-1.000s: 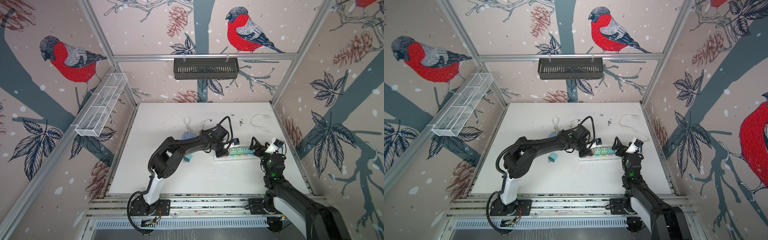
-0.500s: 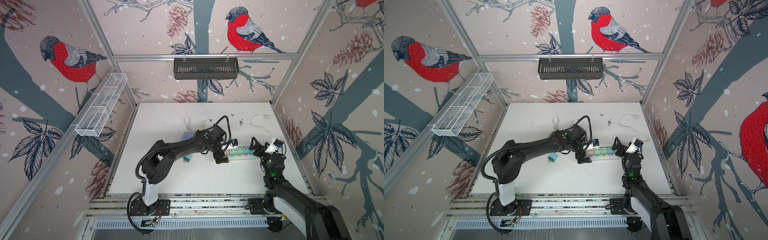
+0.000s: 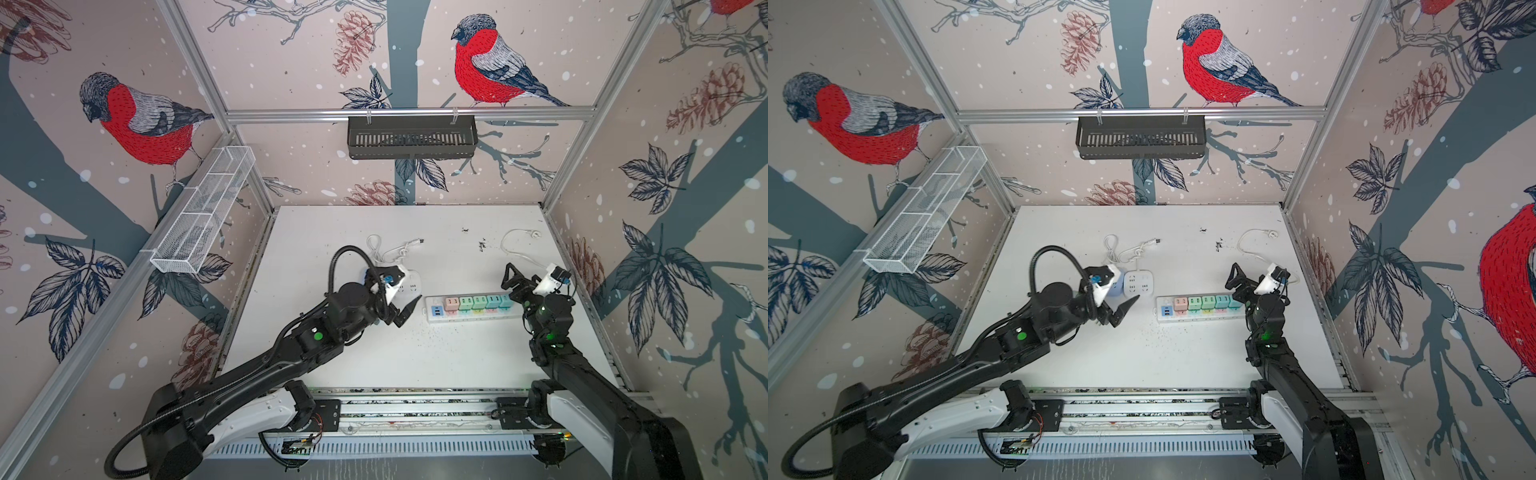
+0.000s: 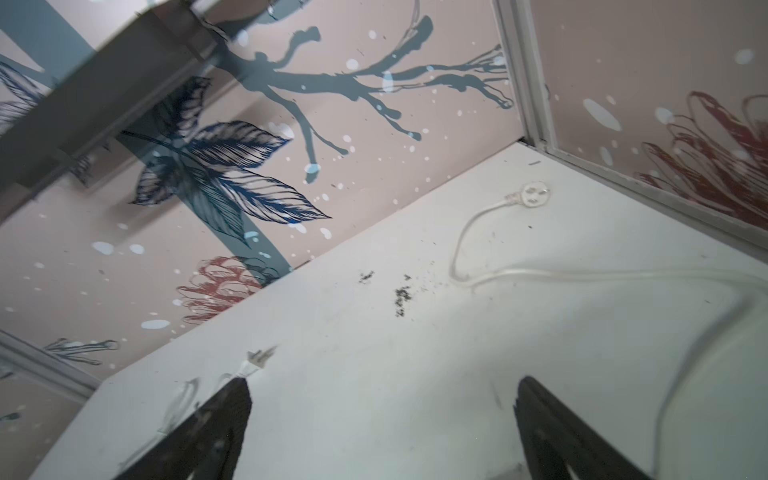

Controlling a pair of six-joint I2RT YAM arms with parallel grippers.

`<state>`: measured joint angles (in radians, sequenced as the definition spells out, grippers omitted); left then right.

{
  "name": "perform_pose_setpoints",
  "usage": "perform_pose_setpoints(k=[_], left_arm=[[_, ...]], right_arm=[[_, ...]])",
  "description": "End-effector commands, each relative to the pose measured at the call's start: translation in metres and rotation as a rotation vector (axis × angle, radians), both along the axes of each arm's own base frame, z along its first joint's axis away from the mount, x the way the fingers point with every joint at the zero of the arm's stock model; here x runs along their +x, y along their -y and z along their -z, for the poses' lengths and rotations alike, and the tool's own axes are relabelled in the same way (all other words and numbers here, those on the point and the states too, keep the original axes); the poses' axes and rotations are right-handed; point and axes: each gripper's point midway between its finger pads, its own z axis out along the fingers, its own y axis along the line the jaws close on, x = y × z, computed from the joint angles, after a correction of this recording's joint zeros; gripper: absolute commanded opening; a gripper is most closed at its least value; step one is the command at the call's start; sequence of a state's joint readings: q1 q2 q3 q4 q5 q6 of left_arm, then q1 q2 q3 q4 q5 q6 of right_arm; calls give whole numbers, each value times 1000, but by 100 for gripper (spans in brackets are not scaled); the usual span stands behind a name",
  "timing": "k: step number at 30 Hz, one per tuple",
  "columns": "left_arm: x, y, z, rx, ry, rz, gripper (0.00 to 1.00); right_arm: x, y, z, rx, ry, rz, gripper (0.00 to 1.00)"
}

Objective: Insert the plug
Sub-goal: 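Retract the left arm toward the robot while the right arm rises, then reach the right gripper across toward the teal adapters beside the blue power cube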

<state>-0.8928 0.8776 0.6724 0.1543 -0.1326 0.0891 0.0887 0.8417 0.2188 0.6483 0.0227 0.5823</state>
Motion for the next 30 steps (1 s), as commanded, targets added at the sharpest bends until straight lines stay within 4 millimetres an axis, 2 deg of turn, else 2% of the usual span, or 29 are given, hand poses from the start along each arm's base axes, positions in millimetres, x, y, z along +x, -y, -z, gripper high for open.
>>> perform_pose_setpoints(k=[1,3,6,9,11,15,17,19,23,26,28,30], left_arm=[[2,-32,-53,-284,13,-129,98],[0,-41,-62,-344,-12,-153,98],[1,-49,-67,-406,-69,-188,98],[3,-57,-71,-460,-160,-240,98],[2,-68,-75,-494,-195,-287,98],[-4,-113,-74,-547,-122,-425,98],[-5,-139,-64,-548,-50,-523,98],[-5,-160,-41,-600,-35,-621,97],[-9,-167,-17,-678,46,-608,97],[-5,-170,-11,-617,70,-659,94],[1,-163,-3,-563,75,-662,93],[6,-165,6,-537,87,-705,96]], right_arm=[[-10,-31,-15,91,-44,-167,100],[-20,-44,-43,124,10,-222,100],[-30,-63,-72,156,24,-281,100],[-34,-90,-94,96,19,-352,100],[-28,-97,-102,20,-35,-354,100],[-11,-98,-96,-89,-139,-328,100],[-7,-96,-88,-105,-150,-303,100],[-5,-101,-84,-99,-119,-314,100],[-1,-122,-71,-108,-77,-334,97],[6,-153,-53,-211,-101,-358,96],[11,-180,-36,-295,-145,-391,95],[12,-210,-17,-348,-189,-461,95]])
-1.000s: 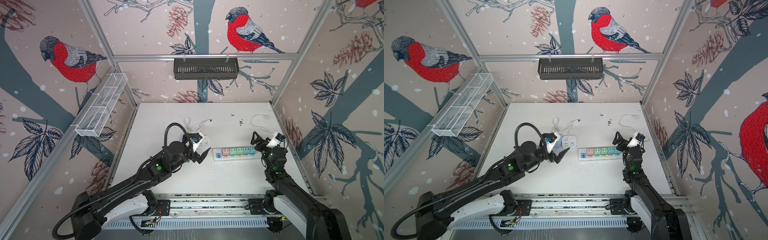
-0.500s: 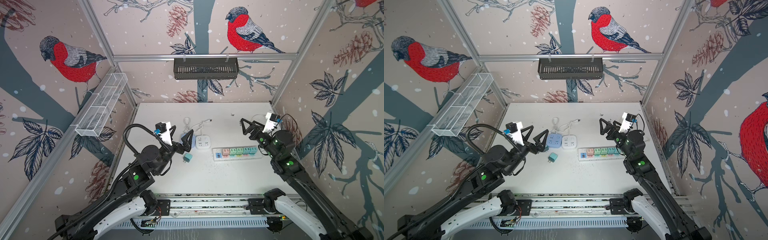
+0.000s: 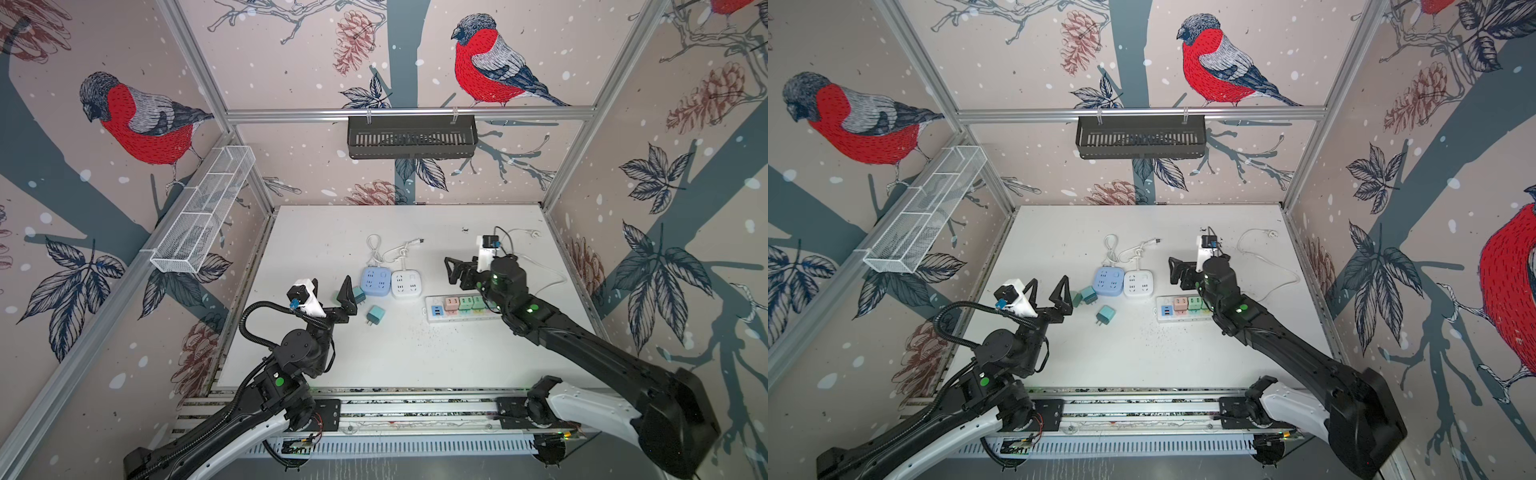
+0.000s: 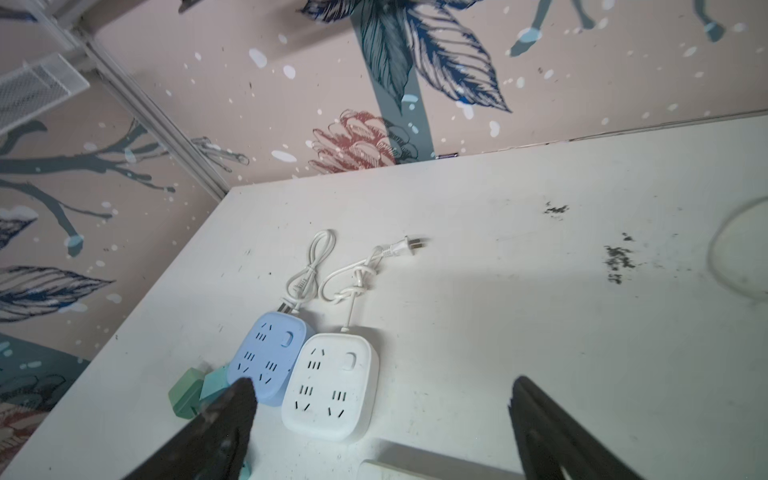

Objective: Insert the plug
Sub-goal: 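Reach the right gripper across toward the teal adapters beside the blue power cube, then lower the open right gripper over the teal adapter nearest the robot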

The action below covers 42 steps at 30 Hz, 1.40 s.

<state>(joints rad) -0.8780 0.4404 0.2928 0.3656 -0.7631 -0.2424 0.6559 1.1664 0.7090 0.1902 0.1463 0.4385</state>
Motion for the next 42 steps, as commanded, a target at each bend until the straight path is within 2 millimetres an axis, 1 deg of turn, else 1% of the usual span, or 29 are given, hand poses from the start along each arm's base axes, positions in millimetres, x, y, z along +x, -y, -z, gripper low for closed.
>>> perform_pose_setpoints(k=[1,4,5,7,9,11,15,17,20,21,24,28,32,35,39,42], left_arm=[[4,-10,-9,-2,58,-87,96],[7,-9,-11,23,67,-91,97],[8,-11,-9,17,62,-97,97],[11,-15,-4,-11,51,-101,97],[16,-20,1,-41,36,-106,97],[22,-21,10,-58,16,-103,97],[41,-26,35,-65,-69,-111,97],[51,-35,48,-66,-121,-133,97],[60,-48,54,-56,-160,-166,97],[60,-51,54,-52,-160,-179,97],[59,-52,56,-54,-143,-173,97],[64,-54,64,-54,-178,-183,97],[68,-47,63,-48,-186,-156,97],[68,-47,61,-49,-185,-155,96],[66,-46,59,-59,-170,-144,96],[66,-45,57,-59,-165,-134,96]], right_arm=[[7,-32,11,-92,17,-47,95],[-7,-72,28,-120,-42,-169,95],[-11,-81,31,-135,-43,-183,95],[-19,-99,46,-164,-62,-205,95],[-29,-119,55,-161,-90,-248,93],[-39,-138,64,-169,-106,-270,92],[-63,-178,83,-238,-99,-315,92],[-69,-195,88,-265,-93,-314,94],[-71,-216,96,-253,-150,-329,95],[-72,-220,98,-244,-161,-327,95],[-69,-227,103,-236,-157,-312,95],[-55,-226,114,-299,-127,-250,99],[-43,-220,134,-405,-122,-197,100],[-41,-219,144,-443,-124,-198,100],[-38,-225,162,-497,-168,-212,100],[-37,-227,170,-519,-175,-217,100]])
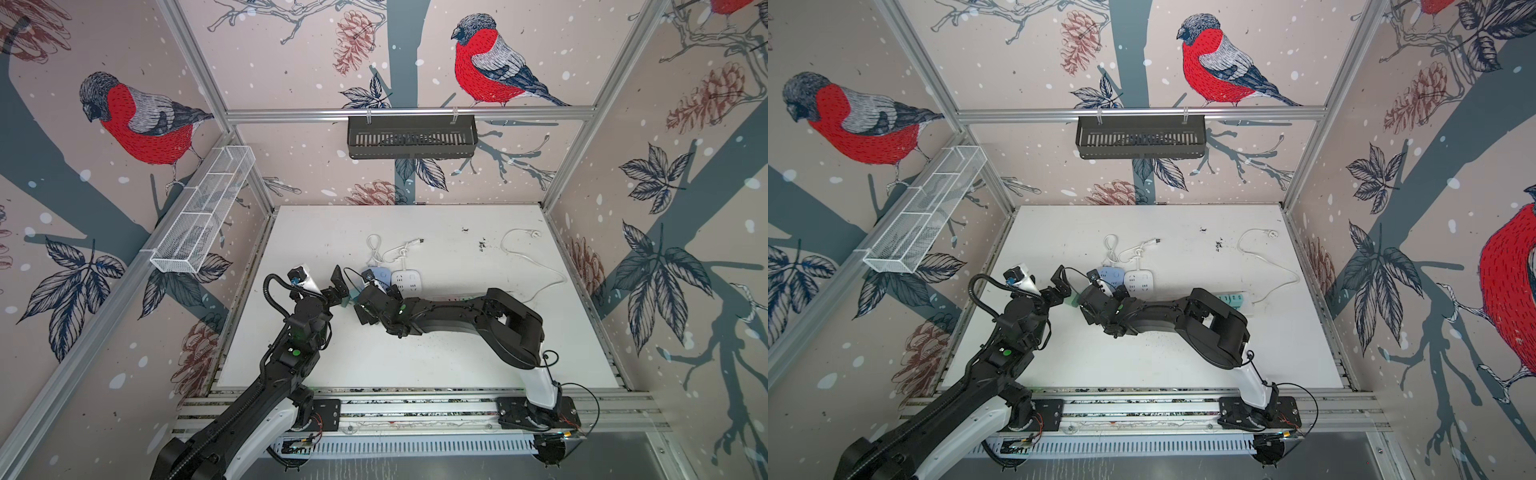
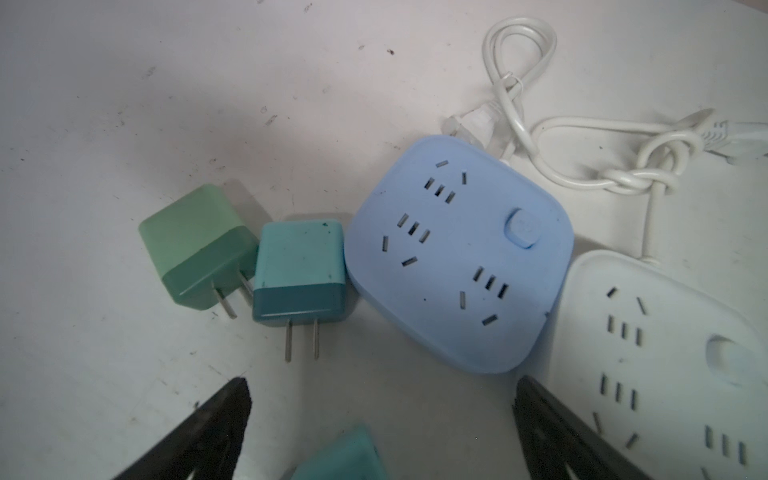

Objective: Insert the plug
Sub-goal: 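Lower the open right gripper over the teal adapter nearest the robot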

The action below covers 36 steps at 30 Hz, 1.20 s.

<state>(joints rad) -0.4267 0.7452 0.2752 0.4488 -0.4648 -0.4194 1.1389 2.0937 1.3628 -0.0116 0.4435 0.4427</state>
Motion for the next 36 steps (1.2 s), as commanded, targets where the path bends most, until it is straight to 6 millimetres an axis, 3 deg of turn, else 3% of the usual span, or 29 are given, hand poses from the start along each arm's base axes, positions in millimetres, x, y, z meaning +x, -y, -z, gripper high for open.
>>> perform_pose_setpoints(k=[1,7,20,29,36], left_arm=[[1,3,-7,-24,29,16,95],[3,6,-5,-21,20,27,95],[4,7,-5,-19,14,34,95],[5,9,-4,-19,10,40,95],[6,10,-4,-18,9,43,95]], right_arm=[[0,5,8,-54,0,2,100],[3,17,8,-52,7,45,98],[-2,35,3,10,7,104,81],[-10,47,1,95,-11,142,81],[-16,34,4,84,-19,90,89]])
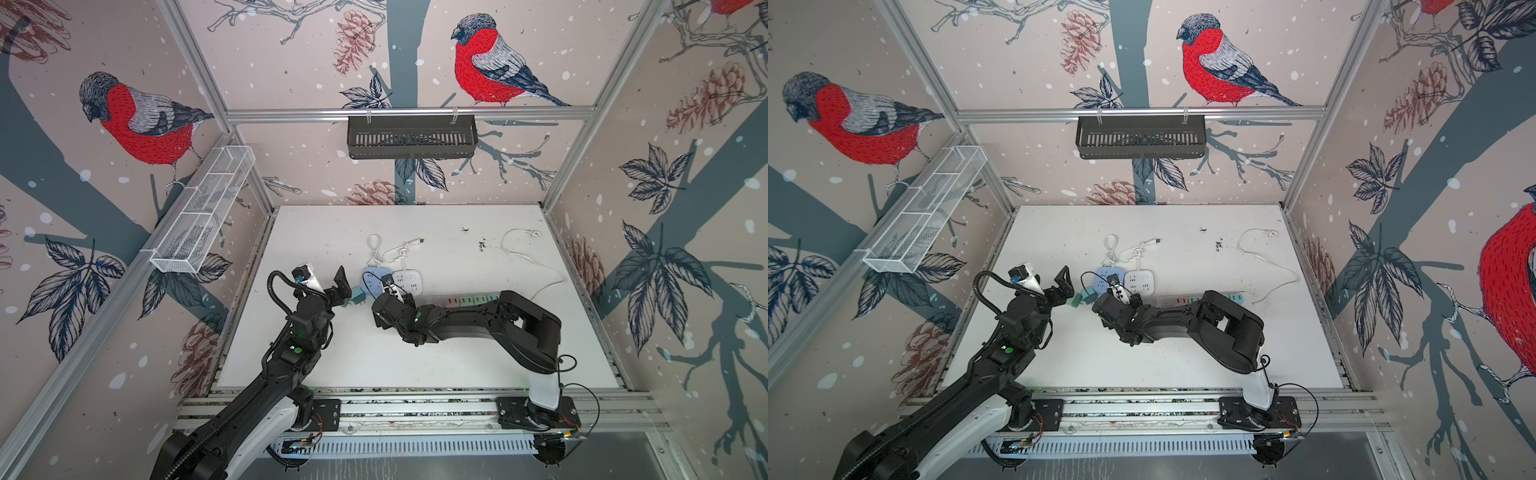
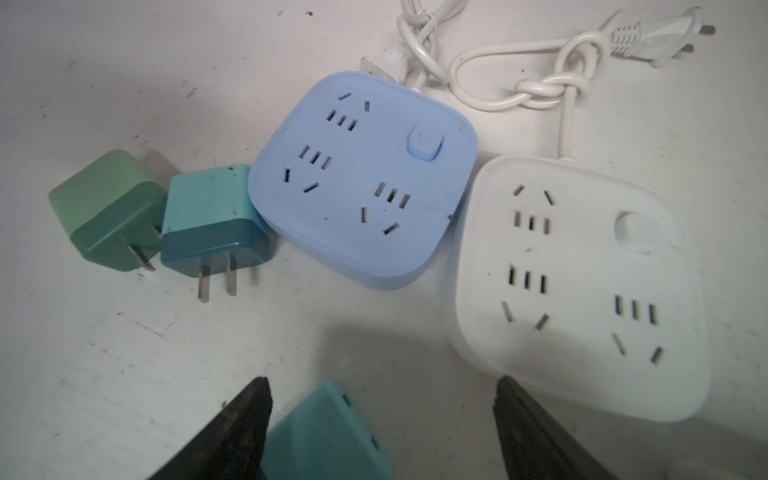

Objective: Insert the plug
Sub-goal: 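Lower the open right gripper over the teal adapter nearest the robot, then close the right gripper on the teal adapter and lift it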

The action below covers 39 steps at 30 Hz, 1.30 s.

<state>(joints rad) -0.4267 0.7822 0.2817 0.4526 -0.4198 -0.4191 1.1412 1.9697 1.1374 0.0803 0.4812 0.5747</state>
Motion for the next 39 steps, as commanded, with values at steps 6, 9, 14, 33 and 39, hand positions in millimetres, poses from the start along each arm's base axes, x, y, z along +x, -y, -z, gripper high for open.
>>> perform_pose_setpoints(k=[6,9,14,33,39], left_arm=[[2,0,-11,-25,36,-2,95],[2,0,-10,-27,34,0,95],[2,1,-10,-26,32,2,95],[3,2,-10,-29,31,8,95],[3,2,-9,-27,28,7,95]], right_arm=[[-3,-9,11,-9,-2,1,92],[-4,-2,11,1,8,31,91],[-13,14,4,38,35,89,89],[-12,7,32,57,-42,56,73],[-12,7,34,43,-39,64,60]])
